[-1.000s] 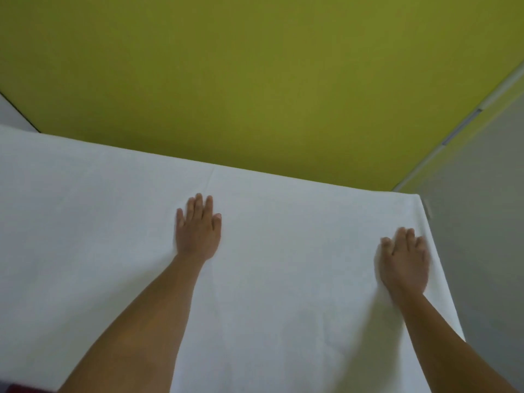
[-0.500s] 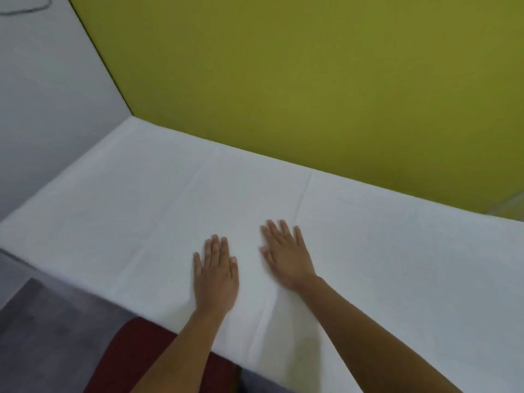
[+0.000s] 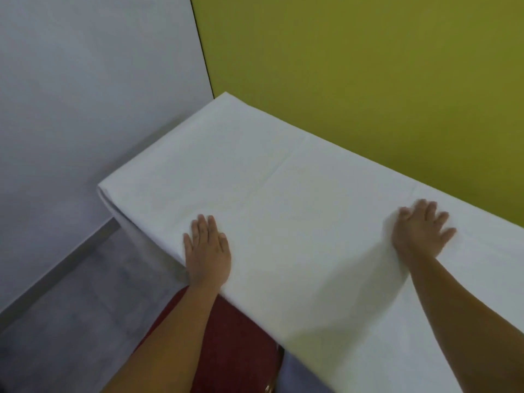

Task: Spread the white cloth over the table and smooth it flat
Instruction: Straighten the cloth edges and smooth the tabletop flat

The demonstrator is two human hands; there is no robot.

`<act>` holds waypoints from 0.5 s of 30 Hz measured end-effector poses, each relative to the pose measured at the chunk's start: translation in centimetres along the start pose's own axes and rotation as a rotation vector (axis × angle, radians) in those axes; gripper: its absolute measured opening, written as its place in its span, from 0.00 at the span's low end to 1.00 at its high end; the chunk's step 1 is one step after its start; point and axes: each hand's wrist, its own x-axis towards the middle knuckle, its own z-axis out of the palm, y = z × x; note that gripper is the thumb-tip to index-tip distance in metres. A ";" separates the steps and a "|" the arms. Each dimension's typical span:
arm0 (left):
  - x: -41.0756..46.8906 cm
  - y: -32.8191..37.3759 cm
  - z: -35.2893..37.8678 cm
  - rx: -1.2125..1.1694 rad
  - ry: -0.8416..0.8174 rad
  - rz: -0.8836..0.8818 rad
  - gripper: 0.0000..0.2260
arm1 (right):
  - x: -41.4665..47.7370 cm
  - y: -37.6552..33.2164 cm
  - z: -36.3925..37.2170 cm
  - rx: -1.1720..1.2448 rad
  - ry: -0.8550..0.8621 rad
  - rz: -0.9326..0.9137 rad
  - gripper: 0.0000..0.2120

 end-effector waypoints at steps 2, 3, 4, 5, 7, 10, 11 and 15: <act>0.1 0.9 -0.1 0.006 0.002 -0.010 0.25 | -1.7 -3.1 0.4 0.033 -0.013 0.083 0.28; 0.2 1.5 -0.1 0.011 0.017 0.015 0.25 | -2.7 -5.0 0.8 0.036 -0.015 0.032 0.28; 0.4 2.2 0.0 0.014 0.030 0.055 0.25 | -3.8 -7.1 1.4 0.031 -0.015 -0.077 0.28; 0.8 2.9 0.1 0.012 0.036 0.099 0.25 | -5.0 -9.4 2.1 0.020 -0.025 -0.224 0.28; 1.9 4.5 0.4 0.000 0.016 0.181 0.25 | -7.8 -14.3 3.7 0.001 -0.106 -0.543 0.26; 3.8 6.0 0.9 -0.014 -0.022 0.214 0.25 | -10.1 -19.6 5.8 -0.061 -0.189 -0.781 0.26; 4.5 5.9 0.9 -0.013 -0.020 0.206 0.24 | -9.6 -20.8 6.1 -0.075 -0.195 -0.777 0.26; 6.6 4.3 0.8 -0.032 0.033 0.133 0.24 | -5.2 -23.2 6.8 -0.097 -0.181 -0.726 0.26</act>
